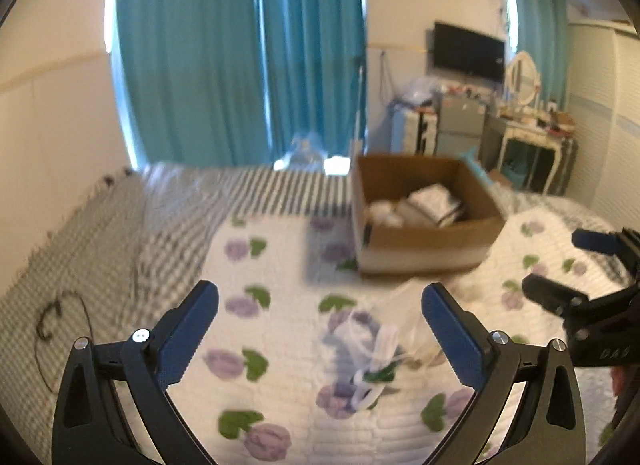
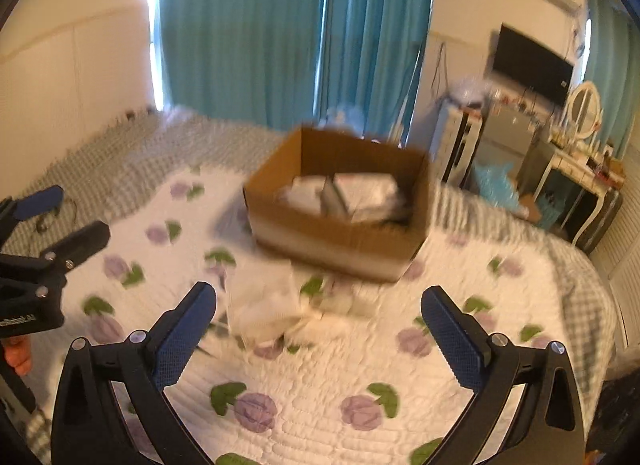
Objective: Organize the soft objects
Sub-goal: 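Grasp the white glove pair with the left tool while the right grasps the face mask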
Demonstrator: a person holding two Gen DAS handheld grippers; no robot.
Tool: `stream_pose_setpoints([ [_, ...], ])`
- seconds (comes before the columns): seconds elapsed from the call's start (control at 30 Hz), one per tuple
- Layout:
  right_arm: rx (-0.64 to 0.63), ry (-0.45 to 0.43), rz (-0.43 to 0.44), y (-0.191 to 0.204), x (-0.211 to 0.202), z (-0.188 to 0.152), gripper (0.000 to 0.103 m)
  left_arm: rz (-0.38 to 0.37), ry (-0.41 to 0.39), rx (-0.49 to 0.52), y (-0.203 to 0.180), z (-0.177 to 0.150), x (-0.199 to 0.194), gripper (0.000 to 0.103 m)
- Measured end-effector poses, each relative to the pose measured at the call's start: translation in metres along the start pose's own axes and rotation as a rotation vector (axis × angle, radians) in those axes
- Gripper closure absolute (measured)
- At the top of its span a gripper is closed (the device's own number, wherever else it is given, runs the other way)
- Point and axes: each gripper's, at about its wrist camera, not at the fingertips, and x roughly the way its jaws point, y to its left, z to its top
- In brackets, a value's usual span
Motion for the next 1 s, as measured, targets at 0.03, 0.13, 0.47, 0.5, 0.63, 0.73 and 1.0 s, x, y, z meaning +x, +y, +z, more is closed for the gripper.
stream_pose_setpoints([
  [0.03,-0.010,0.013,-0.007,0.002,0.011,-0.004,0.000,0.005,0.016,-0.003,0.000,-0.005,0.008,0.000],
  [0.13,-0.022,0.064,0.013,0.012,0.049,-0.017,0.000,0.030,0.066,-0.002,-0.004,-0.023,0.035,0.000],
  [0.47,0.064,0.130,0.129,0.016,0.113,-0.034,0.025,0.105,0.125,0.004,0.002,-0.064,0.071,0.001],
  [0.5,0.082,0.136,0.163,0.015,0.116,-0.035,0.030,0.104,0.126,0.004,0.002,-0.064,0.071,0.001],
  [0.63,0.083,0.115,0.175,0.017,0.116,-0.035,0.071,0.094,0.126,-0.012,-0.001,-0.065,0.071,0.001],
  [0.73,0.090,0.089,0.191,0.015,0.107,-0.034,0.095,0.068,0.155,-0.015,-0.005,-0.069,0.076,0.001],
  [1.0,0.078,-0.011,0.192,0.008,0.066,-0.025,0.100,-0.038,0.189,0.040,-0.034,-0.079,0.075,0.018],
])
